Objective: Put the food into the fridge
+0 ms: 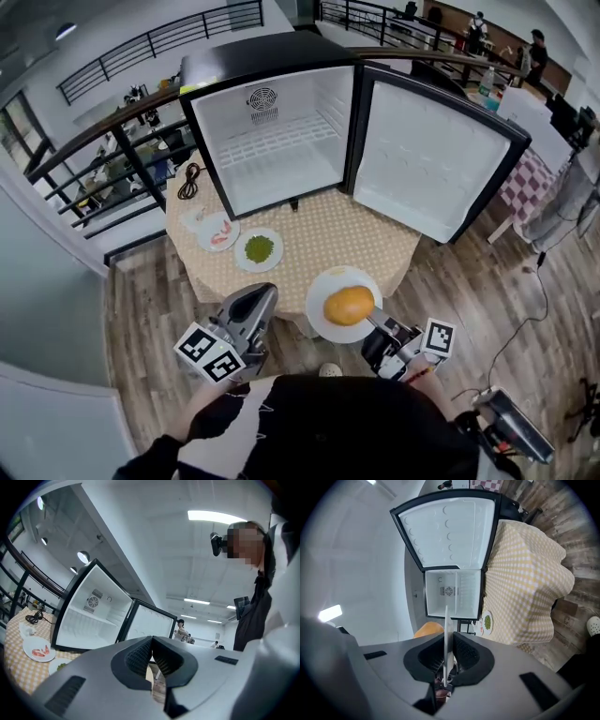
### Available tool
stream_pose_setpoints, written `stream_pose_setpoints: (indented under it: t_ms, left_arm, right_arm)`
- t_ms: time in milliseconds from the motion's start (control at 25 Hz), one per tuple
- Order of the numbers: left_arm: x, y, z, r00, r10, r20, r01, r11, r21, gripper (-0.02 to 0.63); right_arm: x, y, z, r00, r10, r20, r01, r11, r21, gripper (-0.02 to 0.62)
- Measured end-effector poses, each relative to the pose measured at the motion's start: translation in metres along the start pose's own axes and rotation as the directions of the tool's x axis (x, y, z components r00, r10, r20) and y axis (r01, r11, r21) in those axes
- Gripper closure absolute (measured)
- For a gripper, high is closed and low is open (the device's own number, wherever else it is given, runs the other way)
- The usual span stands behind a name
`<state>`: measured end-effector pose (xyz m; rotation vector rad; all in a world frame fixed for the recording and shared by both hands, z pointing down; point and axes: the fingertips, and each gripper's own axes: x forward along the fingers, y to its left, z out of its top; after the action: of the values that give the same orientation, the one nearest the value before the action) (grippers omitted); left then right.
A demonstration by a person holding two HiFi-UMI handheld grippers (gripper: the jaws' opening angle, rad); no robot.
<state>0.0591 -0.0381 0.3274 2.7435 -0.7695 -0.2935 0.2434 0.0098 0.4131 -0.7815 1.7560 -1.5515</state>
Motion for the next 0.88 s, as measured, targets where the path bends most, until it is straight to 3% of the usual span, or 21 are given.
stream_pose_setpoints:
  t_ms: [160, 320, 480, 880]
  left_arm:
    - [0.012, 0.007, 0.001, 0.998, 0.060, 0.031, -0.061, 0.998, 0.010, 0.592]
    - [0.011, 0.017, 0.002, 0.989, 0.132, 0.067, -0.133, 0.991, 0.004, 0.592]
    - [0.005, 0.020, -0.003, 0.983, 0.177, 0.047, -0.177, 0.984, -0.002, 0.594]
    - [0.009, 0.026, -0.016, 0.978, 0.205, 0.026, -0.205, 0.979, -0.021, 0.593]
  right_arm:
    - [0.012, -0.006, 0.020, 0.998, 0.005, -0.070, -0.006, 1.000, -0.012, 0.560]
    - [0.026, -0.024, 0.035, 0.996, 0.029, -0.085, -0.026, 0.999, 0.045, 0.560]
    - [0.045, -0.027, 0.036, 0.993, 0.053, -0.109, -0.044, 0.995, 0.087, 0.560]
    - [0.073, -0.040, 0.027, 0.982, 0.050, -0.184, -0.027, 0.991, 0.129, 0.560]
